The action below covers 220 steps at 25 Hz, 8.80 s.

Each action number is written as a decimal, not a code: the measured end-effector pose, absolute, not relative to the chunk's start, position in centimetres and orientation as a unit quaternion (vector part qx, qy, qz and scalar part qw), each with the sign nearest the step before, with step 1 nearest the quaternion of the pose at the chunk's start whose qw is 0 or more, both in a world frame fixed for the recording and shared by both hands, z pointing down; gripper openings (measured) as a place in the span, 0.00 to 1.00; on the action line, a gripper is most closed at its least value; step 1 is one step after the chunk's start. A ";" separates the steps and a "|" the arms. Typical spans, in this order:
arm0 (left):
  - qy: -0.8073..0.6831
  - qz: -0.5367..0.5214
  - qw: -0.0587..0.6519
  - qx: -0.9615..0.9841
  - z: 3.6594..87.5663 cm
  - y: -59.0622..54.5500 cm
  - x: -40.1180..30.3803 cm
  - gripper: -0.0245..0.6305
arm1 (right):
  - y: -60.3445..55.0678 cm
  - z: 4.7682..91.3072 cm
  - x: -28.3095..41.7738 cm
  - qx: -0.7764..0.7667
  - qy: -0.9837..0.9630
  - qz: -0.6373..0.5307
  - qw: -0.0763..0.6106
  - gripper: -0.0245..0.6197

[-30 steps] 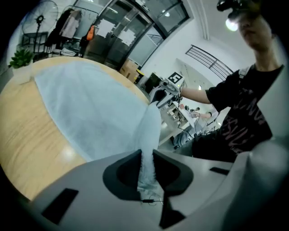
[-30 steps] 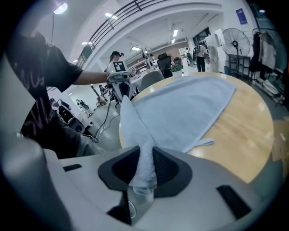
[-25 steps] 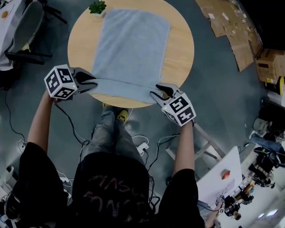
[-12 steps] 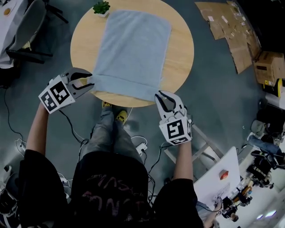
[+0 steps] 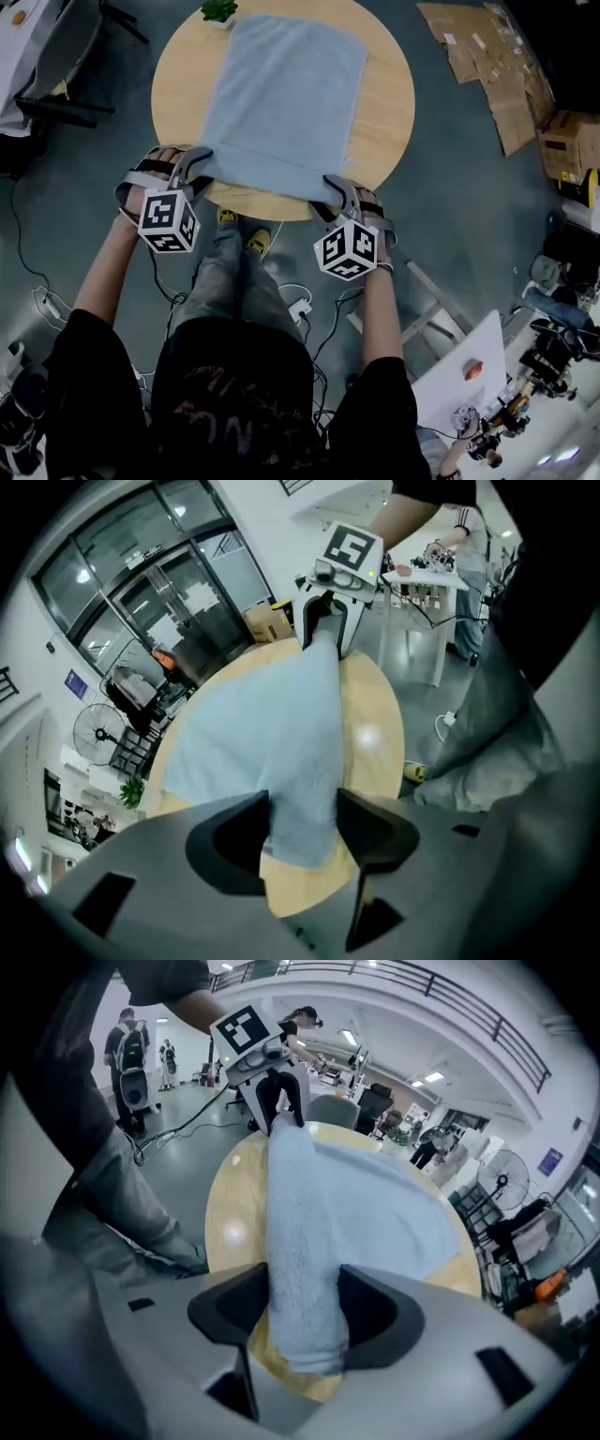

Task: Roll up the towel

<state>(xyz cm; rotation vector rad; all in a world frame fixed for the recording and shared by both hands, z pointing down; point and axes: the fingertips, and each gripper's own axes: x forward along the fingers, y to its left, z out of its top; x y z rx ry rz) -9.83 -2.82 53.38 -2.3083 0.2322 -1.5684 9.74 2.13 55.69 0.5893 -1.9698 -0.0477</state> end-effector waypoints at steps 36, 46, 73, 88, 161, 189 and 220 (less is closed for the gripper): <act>0.081 -0.449 -0.120 -0.882 53.5 -8.3 -10.8 0.27 | -3.6 54.2 10.6 0.266 -0.861 0.161 0.403 0.28; 0.106 -0.457 -0.016 -0.883 47.2 -4.6 -12.0 0.24 | 0.9 48.4 10.6 0.275 -0.868 0.048 0.409 0.29; -0.079 -0.532 -0.117 -0.835 52.8 1.3 -10.9 0.18 | 5.5 54.0 8.4 0.098 -0.837 0.232 0.485 0.18; 0.044 -0.501 -0.083 -0.860 53.6 -7.8 -10.5 0.28 | -4.4 54.1 10.6 0.250 -0.842 0.152 0.453 0.26; 0.062 -0.475 -0.016 -0.878 48.1 -7.1 -11.9 0.40 | -3.7 46.3 9.8 0.285 -0.867 0.021 0.408 0.41; -0.125 -0.559 -0.125 -0.810 51.0 -0.3 -10.4 0.23 | 2.3 51.5 6.8 0.075 -0.862 0.214 0.453 0.23; 0.089 -0.473 -0.049 -0.875 51.8 -17.1 -9.2 0.27 | -13.2 51.2 10.8 0.343 -0.840 0.090 0.410 0.30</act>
